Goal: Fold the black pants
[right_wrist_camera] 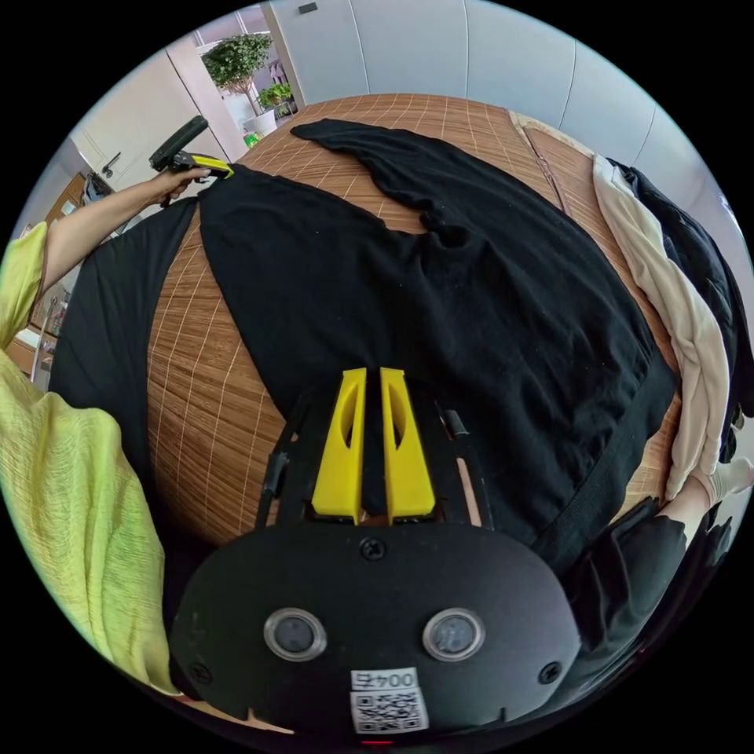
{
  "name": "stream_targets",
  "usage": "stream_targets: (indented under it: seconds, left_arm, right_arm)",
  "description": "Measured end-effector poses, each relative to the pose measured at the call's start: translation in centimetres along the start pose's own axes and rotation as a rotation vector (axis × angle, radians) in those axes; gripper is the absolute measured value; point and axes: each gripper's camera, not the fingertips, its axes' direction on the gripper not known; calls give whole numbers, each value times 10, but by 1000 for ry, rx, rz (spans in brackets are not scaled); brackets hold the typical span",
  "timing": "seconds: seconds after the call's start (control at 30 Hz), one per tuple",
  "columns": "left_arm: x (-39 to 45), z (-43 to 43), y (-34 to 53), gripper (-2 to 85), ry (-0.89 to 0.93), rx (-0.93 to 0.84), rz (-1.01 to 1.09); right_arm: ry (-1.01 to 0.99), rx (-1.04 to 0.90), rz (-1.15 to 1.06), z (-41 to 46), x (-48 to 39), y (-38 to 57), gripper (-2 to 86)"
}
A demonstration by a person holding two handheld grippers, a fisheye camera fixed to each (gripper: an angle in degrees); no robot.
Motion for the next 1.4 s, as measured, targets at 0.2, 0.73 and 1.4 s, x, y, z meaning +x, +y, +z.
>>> stream_targets:
  seconds: [0.2, 0.73, 1.4]
  left_arm:
    - [-5, -30, 19, 81, 41, 79, -33]
    - [184, -162, 143, 81, 365, 341, 414]
    - [316, -137, 198, 5, 205, 332, 644]
  right_arm:
    - [-53, 6, 4, -4, -2, -3, 58]
    - [63, 102, 123, -46, -25, 23, 66]
    - [149, -110, -11, 15, -46, -15, 75]
